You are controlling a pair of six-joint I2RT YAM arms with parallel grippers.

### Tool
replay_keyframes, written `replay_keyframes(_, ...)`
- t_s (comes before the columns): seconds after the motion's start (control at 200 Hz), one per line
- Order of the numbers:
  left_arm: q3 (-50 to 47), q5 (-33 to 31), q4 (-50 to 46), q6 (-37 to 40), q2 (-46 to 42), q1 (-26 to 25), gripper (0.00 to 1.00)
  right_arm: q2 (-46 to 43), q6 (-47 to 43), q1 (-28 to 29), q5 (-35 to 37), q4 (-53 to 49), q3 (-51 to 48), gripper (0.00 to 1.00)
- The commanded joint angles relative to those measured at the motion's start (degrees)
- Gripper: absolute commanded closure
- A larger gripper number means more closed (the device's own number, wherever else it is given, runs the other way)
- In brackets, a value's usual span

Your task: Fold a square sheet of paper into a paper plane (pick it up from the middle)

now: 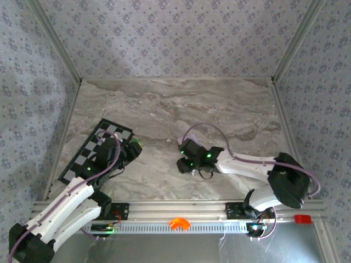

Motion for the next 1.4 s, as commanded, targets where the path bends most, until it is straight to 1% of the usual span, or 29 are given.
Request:
replay_keyframes(0.0, 0.23, 2.5, 1.35, -0.33, 1.43, 0.49, 0.49, -3.18, 2.37, -7.01, -15.14, 8.05, -4.66, 0.59)
replay_keyframes(0.07, 0.39, 3.76, 2.41, -0.33, 2.68, 0.53, 0.49, -3.72, 4.97, -12.66, -19.81, 11.23, -7.23, 0.68)
replay_keyframes(0.14, 0.65, 4.65, 3.0, -0.14, 3.7, 0.54, 0.5, -2.79, 7.65, -17.52, -24.34, 14.59, -9.26, 0.8)
replay_keyframes(0.24, 0.75, 5.72, 3.96, -0.41, 5.2, 0.45, 0.52, 0.39, 9.33, -21.82, -29.81, 18.44, -9.88, 0.89)
replay_keyframes(0.365, 0.92, 6.34, 4.73, -0.51, 6.52, 0.46, 0.53, 5.17, 10.44, -23.48, -31.95, 20.13, -8.87, 0.91)
replay_keyframes(0.515, 1.46, 6.89, 4.98, -0.04, 7.69, 0.46, 0.54, 10.3, 11.35, -22.62, -31.63, 20.23, -7.53, 0.92)
replay_keyframes(0.615, 1.54, 7.34, 5.64, 0.06, 8.91, 0.5, 0.55, 12.99, 13.59, -22.12, -28.42, 18.4, -7.19, 0.93)
replay_keyframes(0.76, 1.92, 8.97, 7.14, 0.1, 11.21, 0.48, 0.55, 14.1, 24.25, -20.18, -23.59, 24.01, -11.4, 0.93)
replay_keyframes(0.83, 2.12, 9.51, 7.59, 0.29, 12.24, 0.44, 0.55, 14.03, 28.99, -18.31, -20.16, 25.15, -12.6, 0.97)
replay_keyframes(1.009, 2.45, 11.19, 9.06, 0.1, 14.37, 0.44, 0.57, 10.28, 45.96, -10.62, -6.96, 30.53, -16.7, 0.98)
replay_keyframes(1.124, 2.16, 12.05, 10.38, -0.31, 15.54, -0.06, 0.59, 6.15, 53.91, -4.8, 3.56, 29.15, -16.81, 1.0)
replay_keyframes(1.189, 2.08, 12.53, 10.88, -0.33, 16.32, -0.47, 0.62, 4.36, 55.94, -2.78, 6.83, 27.79, -16.1, 1.0)
replay_keyframes(1.274, 1.98, 13.01, 11.82, -0.1, 17.41, -1.15, 0.65, 1.43, 55.65, -1.77, 9.48, 26.74, -15.43, 1.0)
replay_keyframes(1.294, 2.07, 13.14, 12.0, -0.1, 17.68, -1.42, 0.67, 0.55, 55.03, -1.85, 9.66, 25.83, -15.06, 1.0)
replay_keyframes(1.394, 2.24, 13.4, 13.41, 0.14, 19.07, -2.6, 0.72, -3.87, 46.5, -2.94, 8.51, 20.16, -13.35, 0.97)
